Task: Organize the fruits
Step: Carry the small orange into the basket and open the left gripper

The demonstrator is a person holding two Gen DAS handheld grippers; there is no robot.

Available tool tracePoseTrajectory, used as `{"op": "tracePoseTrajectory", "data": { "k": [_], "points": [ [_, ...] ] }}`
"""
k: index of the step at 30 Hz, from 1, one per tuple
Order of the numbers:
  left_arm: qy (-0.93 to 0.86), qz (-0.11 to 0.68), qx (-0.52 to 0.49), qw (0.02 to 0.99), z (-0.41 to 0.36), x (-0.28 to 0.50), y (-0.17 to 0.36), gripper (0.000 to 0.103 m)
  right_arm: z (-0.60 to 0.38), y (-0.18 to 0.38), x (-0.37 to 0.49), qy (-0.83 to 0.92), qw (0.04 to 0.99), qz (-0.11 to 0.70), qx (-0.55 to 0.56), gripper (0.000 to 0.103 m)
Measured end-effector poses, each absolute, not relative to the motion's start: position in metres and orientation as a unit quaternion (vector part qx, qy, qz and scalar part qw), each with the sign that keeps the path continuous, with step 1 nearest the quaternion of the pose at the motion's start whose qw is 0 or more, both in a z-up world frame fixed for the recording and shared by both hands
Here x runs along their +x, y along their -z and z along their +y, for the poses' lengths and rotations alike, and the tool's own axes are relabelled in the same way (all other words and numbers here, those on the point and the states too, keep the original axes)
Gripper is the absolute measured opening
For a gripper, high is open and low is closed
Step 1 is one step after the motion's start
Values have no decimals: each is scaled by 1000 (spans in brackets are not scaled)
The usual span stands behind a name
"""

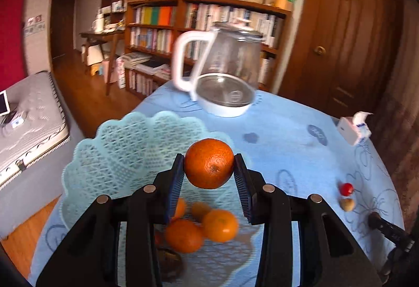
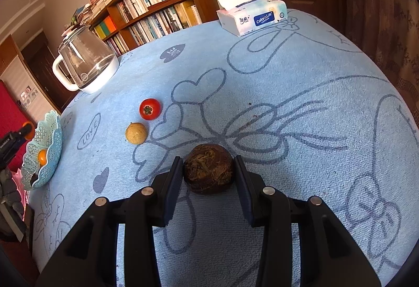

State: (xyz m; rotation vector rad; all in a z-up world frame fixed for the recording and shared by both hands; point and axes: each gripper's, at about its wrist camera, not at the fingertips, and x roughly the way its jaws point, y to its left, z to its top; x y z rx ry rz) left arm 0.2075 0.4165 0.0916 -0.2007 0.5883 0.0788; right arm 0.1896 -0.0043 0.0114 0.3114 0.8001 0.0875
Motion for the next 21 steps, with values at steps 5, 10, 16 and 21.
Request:
{"op": "tracePoseTrajectory", "data": {
  "k": [5, 10, 16, 21],
  "points": [
    [-93, 299, -110, 943, 443, 213, -79, 39, -3, -12, 190, -46, 908, 389, 148, 40],
    [-102, 312, -119, 937, 451, 216, -72, 39, -4, -12, 191, -45, 908, 390, 150, 40],
    [-123, 328, -134, 927, 457, 220, -63, 42, -4, -11, 191, -44, 908, 389, 148, 40],
    [-135, 310, -145, 930, 461, 213, -71, 65, -4, -11, 190, -44, 908, 389, 148, 40]
  ]
}}
